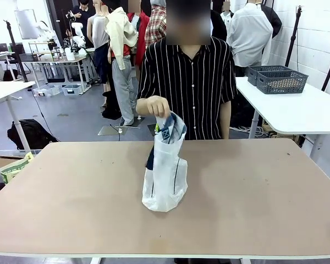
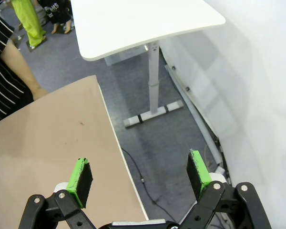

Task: Transfer purchased items from the store into the shopping bag.
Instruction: Open the Reusable shopping bag in the center of the table.

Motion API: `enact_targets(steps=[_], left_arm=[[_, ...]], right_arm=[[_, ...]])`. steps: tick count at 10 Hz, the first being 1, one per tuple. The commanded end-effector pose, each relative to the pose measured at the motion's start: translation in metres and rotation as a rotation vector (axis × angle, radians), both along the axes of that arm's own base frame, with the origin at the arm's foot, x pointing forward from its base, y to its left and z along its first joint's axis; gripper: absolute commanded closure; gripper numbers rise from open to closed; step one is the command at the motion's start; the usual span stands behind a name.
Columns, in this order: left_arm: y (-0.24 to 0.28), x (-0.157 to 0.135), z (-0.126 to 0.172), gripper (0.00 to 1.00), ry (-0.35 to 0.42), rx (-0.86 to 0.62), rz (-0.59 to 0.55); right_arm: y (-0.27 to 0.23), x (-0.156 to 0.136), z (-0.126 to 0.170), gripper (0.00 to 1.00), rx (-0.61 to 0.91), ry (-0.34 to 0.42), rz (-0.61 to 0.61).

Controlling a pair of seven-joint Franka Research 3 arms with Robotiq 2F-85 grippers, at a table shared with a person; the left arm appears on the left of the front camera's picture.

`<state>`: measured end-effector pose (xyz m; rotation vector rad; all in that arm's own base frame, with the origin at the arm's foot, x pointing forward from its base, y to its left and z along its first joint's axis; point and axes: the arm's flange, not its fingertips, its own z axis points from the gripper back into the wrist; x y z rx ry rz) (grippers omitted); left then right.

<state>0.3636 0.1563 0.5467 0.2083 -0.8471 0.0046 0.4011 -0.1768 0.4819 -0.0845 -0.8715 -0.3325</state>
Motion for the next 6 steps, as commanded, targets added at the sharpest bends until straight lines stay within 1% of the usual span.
enact_targets(steps=[1, 6], left_arm=[[0.0009, 0.0003, 0.0000, 0.00, -0.004, 0.012, -0.007], [0.0009, 0.0003, 0.0000, 0.00, -0.004, 0.012, -0.007]], right_arm=[[0.0001, -0.0013, -0.0014, 0.00, -0.010, 0.011, 0.004], [0.0001, -0.0013, -0.0014, 0.00, -0.010, 0.011, 0.004]])
